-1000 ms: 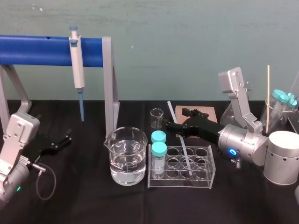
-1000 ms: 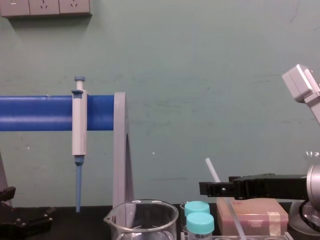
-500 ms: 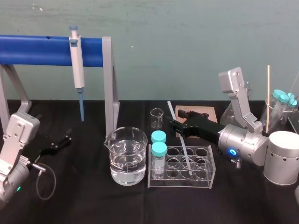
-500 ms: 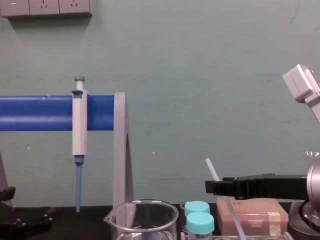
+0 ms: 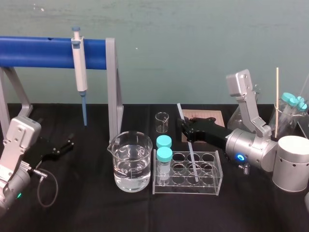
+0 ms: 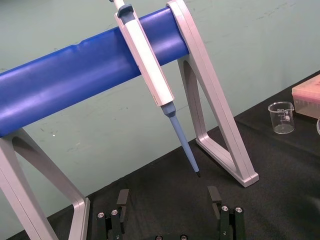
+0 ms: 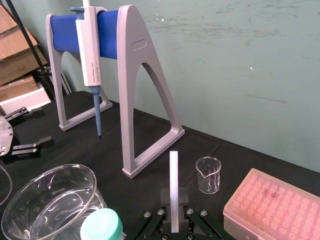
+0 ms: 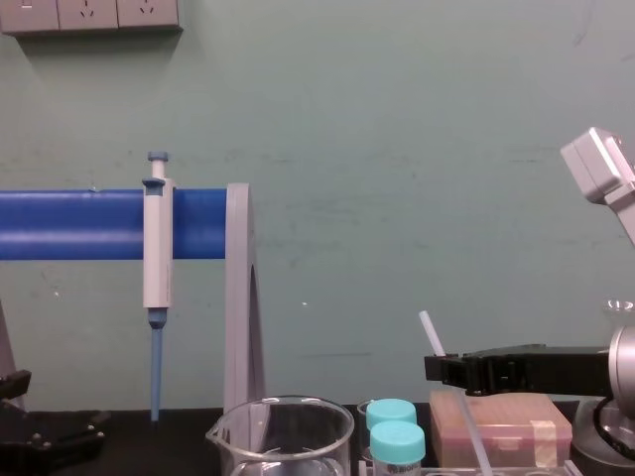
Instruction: Pick up the stirring rod with one hand, then place it down.
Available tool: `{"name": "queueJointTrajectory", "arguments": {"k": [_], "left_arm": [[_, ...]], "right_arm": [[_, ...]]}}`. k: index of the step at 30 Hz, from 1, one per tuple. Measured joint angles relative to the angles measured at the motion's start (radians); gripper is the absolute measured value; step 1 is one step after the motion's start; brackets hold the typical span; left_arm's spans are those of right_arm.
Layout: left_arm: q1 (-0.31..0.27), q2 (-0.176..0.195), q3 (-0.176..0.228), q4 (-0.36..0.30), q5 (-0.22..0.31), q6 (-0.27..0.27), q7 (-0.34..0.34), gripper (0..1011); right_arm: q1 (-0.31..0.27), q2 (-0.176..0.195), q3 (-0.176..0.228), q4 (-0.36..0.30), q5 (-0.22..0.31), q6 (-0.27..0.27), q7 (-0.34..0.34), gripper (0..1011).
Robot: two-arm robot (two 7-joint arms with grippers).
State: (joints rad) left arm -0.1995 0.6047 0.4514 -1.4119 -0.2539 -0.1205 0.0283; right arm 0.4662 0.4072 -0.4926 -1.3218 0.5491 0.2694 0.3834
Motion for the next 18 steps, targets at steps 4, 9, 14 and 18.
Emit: {"name": "queueJointTrajectory", "arguments": {"k": [4, 9, 14, 18], "left_arm": [[0.000, 0.000, 0.000, 0.000, 0.000, 0.000, 0.000, 1000], [0.000, 0.000, 0.000, 0.000, 0.000, 0.000, 0.000, 1000], [0.000, 0.000, 0.000, 0.000, 0.000, 0.000, 0.000, 1000], [0.000, 0.000, 0.000, 0.000, 0.000, 0.000, 0.000, 1000]], "right_arm": [[0.000, 0.000, 0.000, 0.000, 0.000, 0.000, 0.000, 71], [0.000, 0.000, 0.000, 0.000, 0.000, 0.000, 0.000, 71], [-0.017, -0.005, 0.016, -0.006, 0.000, -0.041, 0.004, 71], [-0.038, -0.009, 0.035, -0.015, 0.004, -0.089, 0.023, 71]]}}
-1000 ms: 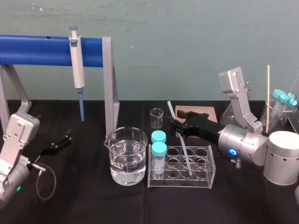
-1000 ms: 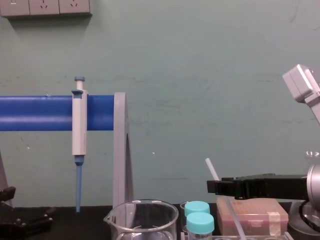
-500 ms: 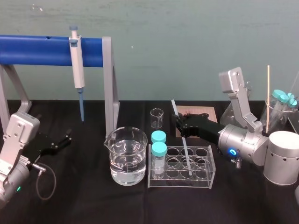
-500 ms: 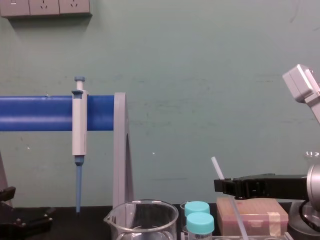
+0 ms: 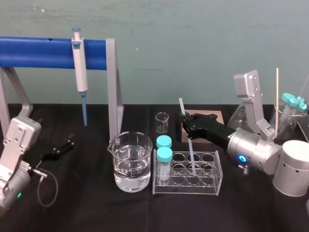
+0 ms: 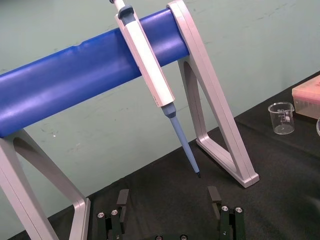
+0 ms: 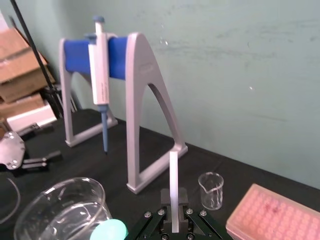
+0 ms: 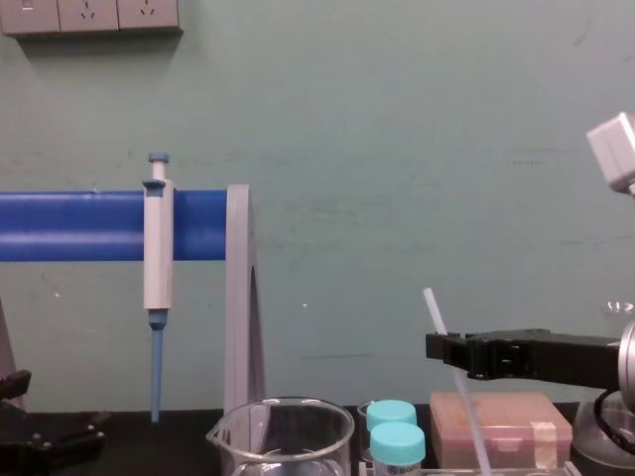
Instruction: Pick up the stirring rod with one hand, then place it down.
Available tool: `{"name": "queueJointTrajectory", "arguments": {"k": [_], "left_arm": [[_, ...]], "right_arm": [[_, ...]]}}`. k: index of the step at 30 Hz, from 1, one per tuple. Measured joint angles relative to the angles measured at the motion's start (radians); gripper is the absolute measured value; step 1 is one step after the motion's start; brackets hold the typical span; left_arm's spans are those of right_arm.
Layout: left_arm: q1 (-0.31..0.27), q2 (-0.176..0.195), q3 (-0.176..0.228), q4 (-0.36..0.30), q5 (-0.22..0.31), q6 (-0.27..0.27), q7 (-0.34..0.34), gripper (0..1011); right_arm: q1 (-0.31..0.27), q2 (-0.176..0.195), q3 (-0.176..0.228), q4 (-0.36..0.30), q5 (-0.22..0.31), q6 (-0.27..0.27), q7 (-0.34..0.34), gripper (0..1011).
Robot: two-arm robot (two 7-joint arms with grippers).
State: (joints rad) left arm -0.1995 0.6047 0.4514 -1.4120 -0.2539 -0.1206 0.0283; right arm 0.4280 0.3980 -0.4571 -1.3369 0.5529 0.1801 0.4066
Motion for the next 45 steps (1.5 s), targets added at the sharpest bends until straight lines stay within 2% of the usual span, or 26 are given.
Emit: {"name": "queueJointTrajectory", "arguments": {"k": [4, 6, 13, 19, 23, 27, 32, 33, 40, 45], "left_arm": [[0.000, 0.000, 0.000, 0.000, 0.000, 0.000, 0.000, 1000], [0.000, 0.000, 0.000, 0.000, 0.000, 0.000, 0.000, 1000], [0.000, 0.000, 0.000, 0.000, 0.000, 0.000, 0.000, 1000], [0.000, 0.000, 0.000, 0.000, 0.000, 0.000, 0.000, 1000], [0.000, 0.000, 0.000, 0.000, 0.000, 0.000, 0.000, 1000], [0.000, 0.000, 0.000, 0.000, 0.000, 0.000, 0.000, 1000], [0.000, 0.000, 0.000, 0.000, 0.000, 0.000, 0.000, 1000], [0.000, 0.000, 0.000, 0.000, 0.000, 0.000, 0.000, 1000], [0.000, 0.000, 0.000, 0.000, 0.000, 0.000, 0.000, 1000], [0.000, 0.000, 0.000, 0.000, 0.000, 0.000, 0.000, 1000]], "right_arm": [[-0.015, -0.002, 0.011, -0.004, 0.004, -0.032, 0.015, 71], [-0.030, 0.001, 0.015, -0.008, -0.011, -0.095, 0.032, 70], [-0.072, 0.007, 0.035, -0.020, -0.055, -0.249, 0.067, 71], [-0.107, -0.002, 0.071, -0.042, -0.043, -0.314, 0.092, 70], [-0.120, -0.004, 0.090, -0.065, -0.037, -0.329, 0.097, 70], [-0.133, 0.001, 0.123, -0.115, -0.029, -0.345, 0.094, 70], [-0.149, 0.024, 0.175, -0.184, -0.029, -0.343, 0.063, 70], [-0.149, 0.024, 0.175, -0.184, -0.029, -0.343, 0.063, 70], [-0.169, 0.055, 0.251, -0.208, -0.072, -0.345, 0.002, 70], [-0.180, 0.059, 0.302, -0.205, -0.096, -0.346, -0.042, 70]]}}
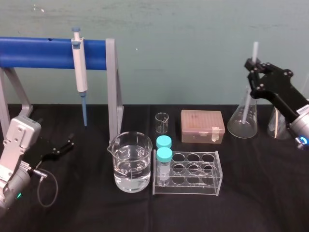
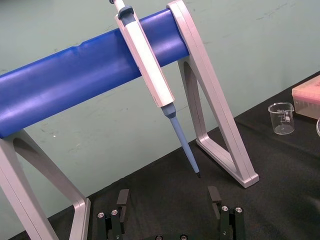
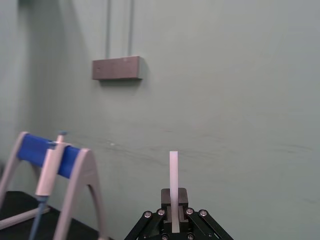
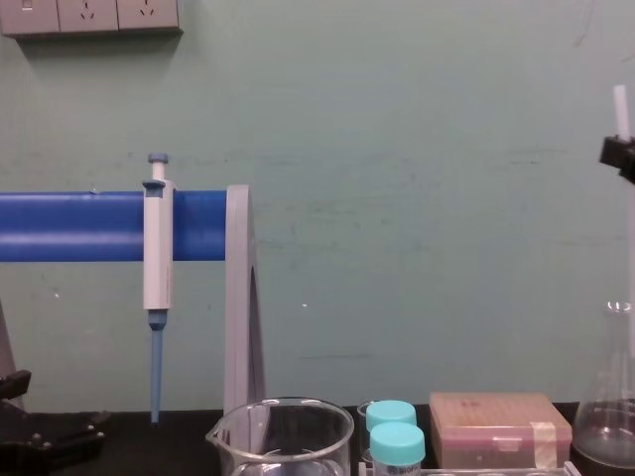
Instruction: Pick up the stirring rod with one hand, then place it down.
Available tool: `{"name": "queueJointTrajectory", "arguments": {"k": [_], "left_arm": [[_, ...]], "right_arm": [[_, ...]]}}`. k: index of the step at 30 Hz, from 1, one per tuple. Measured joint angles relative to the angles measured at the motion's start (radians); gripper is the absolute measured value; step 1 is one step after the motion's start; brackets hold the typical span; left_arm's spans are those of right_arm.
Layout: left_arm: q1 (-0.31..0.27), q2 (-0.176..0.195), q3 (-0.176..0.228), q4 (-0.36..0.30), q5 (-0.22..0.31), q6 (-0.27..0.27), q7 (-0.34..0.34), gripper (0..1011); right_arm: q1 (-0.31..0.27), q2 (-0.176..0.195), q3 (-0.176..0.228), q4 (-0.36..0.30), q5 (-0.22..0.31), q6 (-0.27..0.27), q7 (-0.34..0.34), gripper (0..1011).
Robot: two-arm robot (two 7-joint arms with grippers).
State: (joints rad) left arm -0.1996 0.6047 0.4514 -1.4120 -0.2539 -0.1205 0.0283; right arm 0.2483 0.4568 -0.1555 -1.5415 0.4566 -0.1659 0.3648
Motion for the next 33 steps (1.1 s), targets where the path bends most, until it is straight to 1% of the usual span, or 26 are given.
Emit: {"name": "queueJointTrajectory", "arguments": {"k": [6, 14, 33], "left_arm": [[0.000, 0.000, 0.000, 0.000, 0.000, 0.000, 0.000, 1000], [0.000, 0.000, 0.000, 0.000, 0.000, 0.000, 0.000, 1000], [0.000, 0.000, 0.000, 0.000, 0.000, 0.000, 0.000, 1000]], "right_arm": [[-0.010, -0.004, 0.026, 0.002, -0.016, 0.003, -0.008, 70], [-0.014, -0.016, 0.039, 0.005, -0.028, 0.013, 0.003, 70], [-0.007, -0.038, 0.039, 0.014, -0.043, 0.027, 0.028, 70]]}}
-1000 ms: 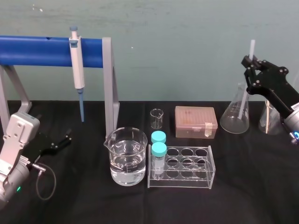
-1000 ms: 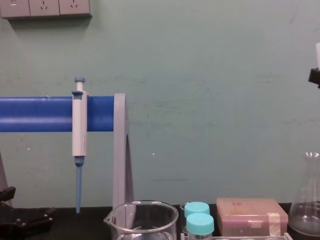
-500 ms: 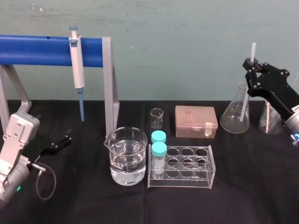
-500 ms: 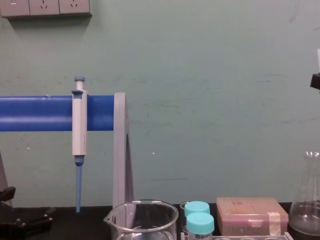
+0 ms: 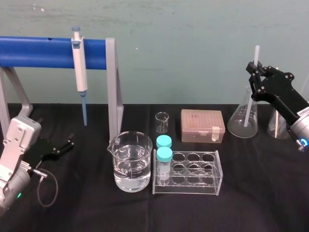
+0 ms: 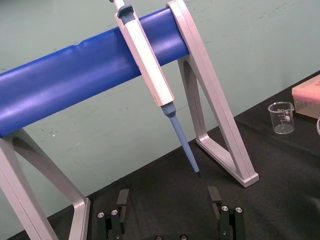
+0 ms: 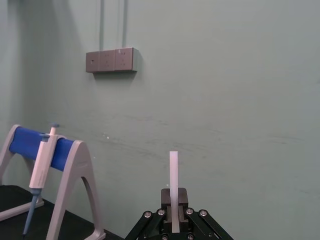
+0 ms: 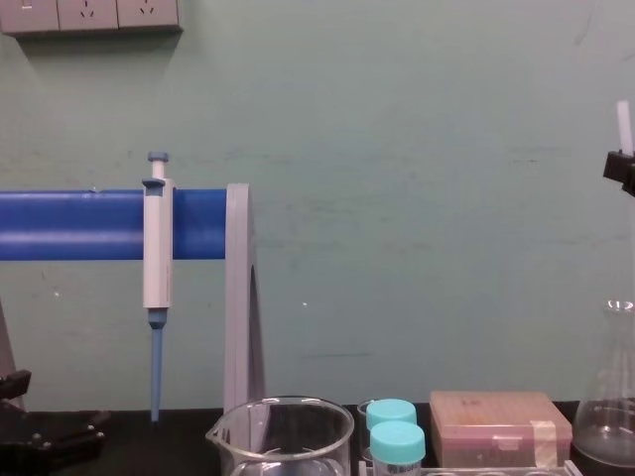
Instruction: Pick up the stirring rod with one hand, then place it down.
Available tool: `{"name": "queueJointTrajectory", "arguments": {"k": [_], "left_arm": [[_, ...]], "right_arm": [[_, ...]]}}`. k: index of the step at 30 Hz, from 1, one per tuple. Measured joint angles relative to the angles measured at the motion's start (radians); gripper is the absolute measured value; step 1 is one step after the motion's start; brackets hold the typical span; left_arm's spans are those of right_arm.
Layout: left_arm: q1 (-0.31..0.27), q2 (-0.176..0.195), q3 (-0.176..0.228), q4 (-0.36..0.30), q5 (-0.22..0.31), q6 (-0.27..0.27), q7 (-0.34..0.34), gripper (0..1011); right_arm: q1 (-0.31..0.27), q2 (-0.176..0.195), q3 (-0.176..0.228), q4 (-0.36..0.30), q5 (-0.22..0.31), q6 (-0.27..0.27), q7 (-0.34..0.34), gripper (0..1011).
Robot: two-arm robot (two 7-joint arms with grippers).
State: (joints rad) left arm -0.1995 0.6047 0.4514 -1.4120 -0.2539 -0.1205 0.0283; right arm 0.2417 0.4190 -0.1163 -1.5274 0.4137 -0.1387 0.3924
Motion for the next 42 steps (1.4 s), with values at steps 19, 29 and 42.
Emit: {"name": "queueJointTrajectory", "arguments": {"k": [19, 29, 42], "left_arm": [[0.000, 0.000, 0.000, 0.000, 0.000, 0.000, 0.000, 1000], [0.000, 0.000, 0.000, 0.000, 0.000, 0.000, 0.000, 1000], [0.000, 0.000, 0.000, 0.000, 0.000, 0.000, 0.000, 1000]], "right_arm": [[0.009, 0.001, -0.013, 0.008, 0.006, 0.010, 0.017, 70], [0.011, 0.002, -0.018, 0.010, 0.009, 0.012, 0.019, 70], [0.016, 0.005, -0.024, 0.014, 0.013, 0.014, 0.024, 70]]}}
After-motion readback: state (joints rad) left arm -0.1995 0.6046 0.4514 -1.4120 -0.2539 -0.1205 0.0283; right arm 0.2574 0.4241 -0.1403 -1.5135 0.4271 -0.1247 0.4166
